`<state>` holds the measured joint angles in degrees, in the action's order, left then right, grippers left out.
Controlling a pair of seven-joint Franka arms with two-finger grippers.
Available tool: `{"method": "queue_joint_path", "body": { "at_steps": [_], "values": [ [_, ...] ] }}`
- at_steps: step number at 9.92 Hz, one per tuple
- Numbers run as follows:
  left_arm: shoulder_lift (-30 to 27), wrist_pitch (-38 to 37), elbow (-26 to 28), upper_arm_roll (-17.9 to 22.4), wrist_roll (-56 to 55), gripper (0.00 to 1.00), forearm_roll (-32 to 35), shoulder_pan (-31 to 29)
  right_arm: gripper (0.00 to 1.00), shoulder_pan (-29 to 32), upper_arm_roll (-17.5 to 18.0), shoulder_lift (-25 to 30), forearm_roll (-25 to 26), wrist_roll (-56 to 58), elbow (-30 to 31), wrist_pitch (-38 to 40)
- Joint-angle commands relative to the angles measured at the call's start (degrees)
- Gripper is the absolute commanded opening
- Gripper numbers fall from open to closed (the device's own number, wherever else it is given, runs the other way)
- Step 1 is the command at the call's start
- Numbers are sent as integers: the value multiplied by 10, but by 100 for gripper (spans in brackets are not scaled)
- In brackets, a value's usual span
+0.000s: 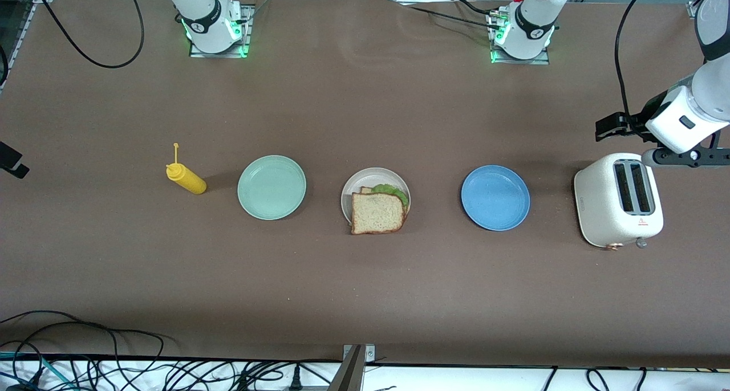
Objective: Make sandwich on beige plate with both arms
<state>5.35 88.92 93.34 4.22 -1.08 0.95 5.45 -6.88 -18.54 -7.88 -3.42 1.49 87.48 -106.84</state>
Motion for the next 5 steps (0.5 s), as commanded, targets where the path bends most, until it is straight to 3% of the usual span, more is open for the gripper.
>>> {"method": "queue_joint_path", "body": {
  "at_steps": [1,5],
  "values": [
    [-2,-1,-12,-3,4,100,11,2,100,-1,3,10,1,-9,-3,22],
    [-3,-13,-9,-10,6,100,-16,-4,100,-28,8,10,0,-81,-3,61]
  ]
}}
